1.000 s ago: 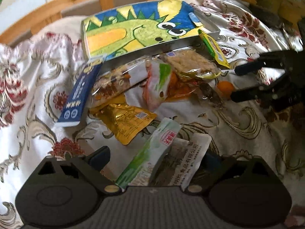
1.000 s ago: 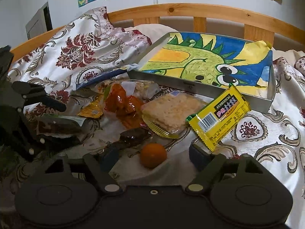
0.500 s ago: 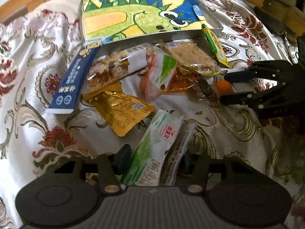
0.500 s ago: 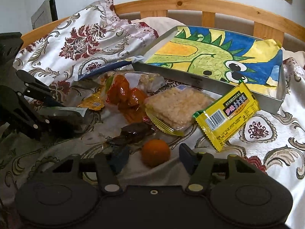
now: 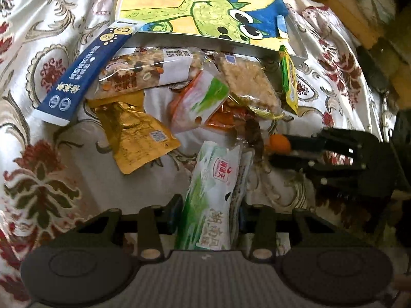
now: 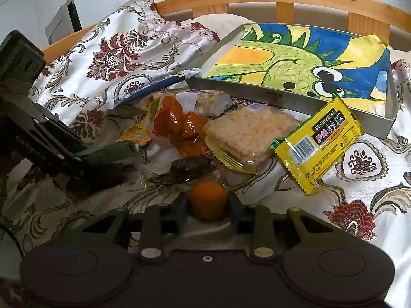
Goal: Organize snacks
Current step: 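Grasp the green-and-white pouch with the left tool while the right tool grasps the mandarin, then carry the pouch and mandarin into the dinosaur box with both tools, then release the pouch and mandarin in the box and withdraw both tools, then grasp the yellow wafer bar with the right tool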
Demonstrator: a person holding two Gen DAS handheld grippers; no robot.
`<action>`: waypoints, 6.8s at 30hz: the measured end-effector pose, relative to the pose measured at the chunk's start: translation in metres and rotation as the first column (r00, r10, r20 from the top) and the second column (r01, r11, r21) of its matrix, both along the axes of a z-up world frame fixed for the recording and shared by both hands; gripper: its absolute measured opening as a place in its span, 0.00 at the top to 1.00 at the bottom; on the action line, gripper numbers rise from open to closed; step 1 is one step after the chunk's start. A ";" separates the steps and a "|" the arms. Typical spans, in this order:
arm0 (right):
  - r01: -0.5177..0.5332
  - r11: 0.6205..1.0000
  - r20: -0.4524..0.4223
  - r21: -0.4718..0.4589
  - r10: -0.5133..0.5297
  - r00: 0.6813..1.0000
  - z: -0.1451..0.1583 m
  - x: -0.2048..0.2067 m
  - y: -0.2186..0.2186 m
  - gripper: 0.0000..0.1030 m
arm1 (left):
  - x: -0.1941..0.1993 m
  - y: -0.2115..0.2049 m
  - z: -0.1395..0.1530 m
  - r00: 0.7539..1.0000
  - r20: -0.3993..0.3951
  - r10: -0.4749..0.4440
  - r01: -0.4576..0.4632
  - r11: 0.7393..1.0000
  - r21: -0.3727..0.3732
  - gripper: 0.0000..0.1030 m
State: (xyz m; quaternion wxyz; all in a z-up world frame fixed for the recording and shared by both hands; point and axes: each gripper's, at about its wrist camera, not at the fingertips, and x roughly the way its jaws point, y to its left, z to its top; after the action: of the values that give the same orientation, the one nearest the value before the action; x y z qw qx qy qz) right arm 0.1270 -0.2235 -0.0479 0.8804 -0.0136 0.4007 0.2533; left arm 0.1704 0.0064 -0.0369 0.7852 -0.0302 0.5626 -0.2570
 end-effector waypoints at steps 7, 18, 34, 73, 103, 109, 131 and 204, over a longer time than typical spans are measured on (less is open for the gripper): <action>0.014 1.000 -0.016 0.025 -0.013 1.000 -0.008 0.005 -0.001 0.64 | 0.008 -0.008 -0.005 1.000 -0.007 0.024 -0.024 1.000 -0.006 0.57; 0.007 1.000 0.027 -0.015 -0.007 1.000 0.005 -0.007 0.003 0.67 | -0.015 -0.009 0.009 0.990 0.010 0.139 -0.139 0.990 -0.016 0.60; 0.120 0.991 0.192 0.066 -0.131 0.973 0.045 -0.028 -0.020 0.67 | -0.025 -0.031 0.052 0.974 0.123 0.189 -0.176 0.979 -0.105 0.60; 0.437 0.899 0.329 0.012 -0.417 0.848 0.003 0.142 -0.080 0.66 | 0.203 -0.147 0.008 0.921 0.378 0.090 -0.055 0.993 -0.101 0.59; 0.443 0.894 0.355 0.066 -0.436 0.827 0.022 0.119 -0.085 0.28 | 0.153 -0.115 0.033 0.848 0.468 0.248 -0.180 0.966 -0.186 0.05; 0.428 0.899 0.400 0.091 -0.427 0.811 0.037 0.104 -0.086 0.16 | 0.130 -0.099 0.053 0.799 0.524 0.295 -0.226 0.955 -0.192 0.01; 0.250 0.964 0.540 0.091 -0.259 0.801 0.078 0.025 -0.042 0.01 | -0.002 -0.033 0.077 0.672 0.618 0.408 -0.352 0.910 -0.219 0.01; 0.430 0.896 0.111 -0.109 -0.419 0.901 0.050 -0.060 -0.050 0.01 | -0.071 -0.066 0.013 0.861 0.478 0.172 -0.206 0.978 0.018 0.01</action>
State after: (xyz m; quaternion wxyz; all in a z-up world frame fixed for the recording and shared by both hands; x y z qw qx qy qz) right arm 0.0666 -0.2736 0.0023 0.9278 0.0060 0.3721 0.0277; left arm 0.0996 -0.0592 -0.0238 0.9207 0.0054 0.3565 -0.1589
